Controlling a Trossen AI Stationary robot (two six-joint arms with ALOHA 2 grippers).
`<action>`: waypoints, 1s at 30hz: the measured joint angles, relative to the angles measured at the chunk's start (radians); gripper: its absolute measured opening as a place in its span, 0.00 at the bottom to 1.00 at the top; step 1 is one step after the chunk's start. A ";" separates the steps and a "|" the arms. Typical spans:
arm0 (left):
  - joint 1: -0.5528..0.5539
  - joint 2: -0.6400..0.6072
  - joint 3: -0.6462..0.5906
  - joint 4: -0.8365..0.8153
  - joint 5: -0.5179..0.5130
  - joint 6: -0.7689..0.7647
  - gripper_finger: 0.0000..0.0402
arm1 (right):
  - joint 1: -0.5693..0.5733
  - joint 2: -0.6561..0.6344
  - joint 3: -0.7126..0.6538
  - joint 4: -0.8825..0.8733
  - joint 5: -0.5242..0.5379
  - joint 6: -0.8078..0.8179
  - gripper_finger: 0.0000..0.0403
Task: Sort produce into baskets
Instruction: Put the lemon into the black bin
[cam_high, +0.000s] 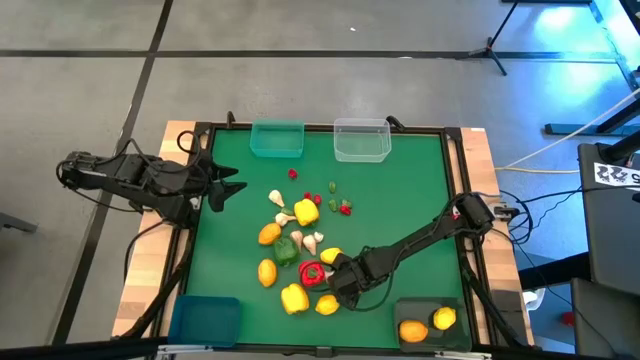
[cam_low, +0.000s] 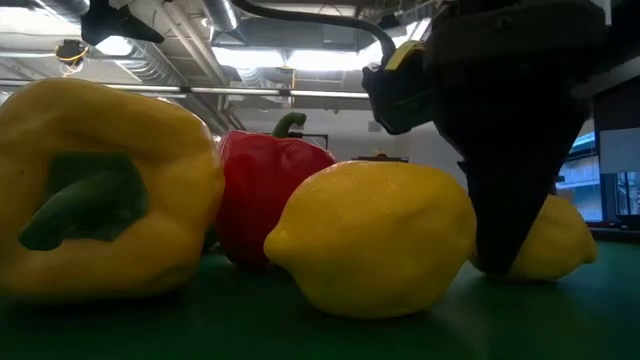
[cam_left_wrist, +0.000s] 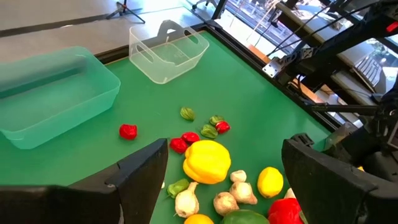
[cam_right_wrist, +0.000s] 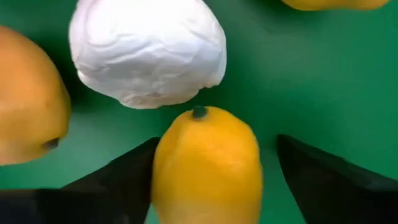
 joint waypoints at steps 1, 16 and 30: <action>0.000 0.000 0.000 0.000 0.000 0.000 0.77 | 0.000 0.000 0.000 -0.002 0.000 0.000 0.68; 0.000 0.000 0.000 0.001 0.000 0.000 0.77 | 0.001 -0.012 0.002 -0.006 -0.033 0.001 0.44; 0.000 0.000 0.000 0.002 0.000 0.000 0.77 | 0.058 -0.125 0.174 -0.244 -0.022 -0.011 0.43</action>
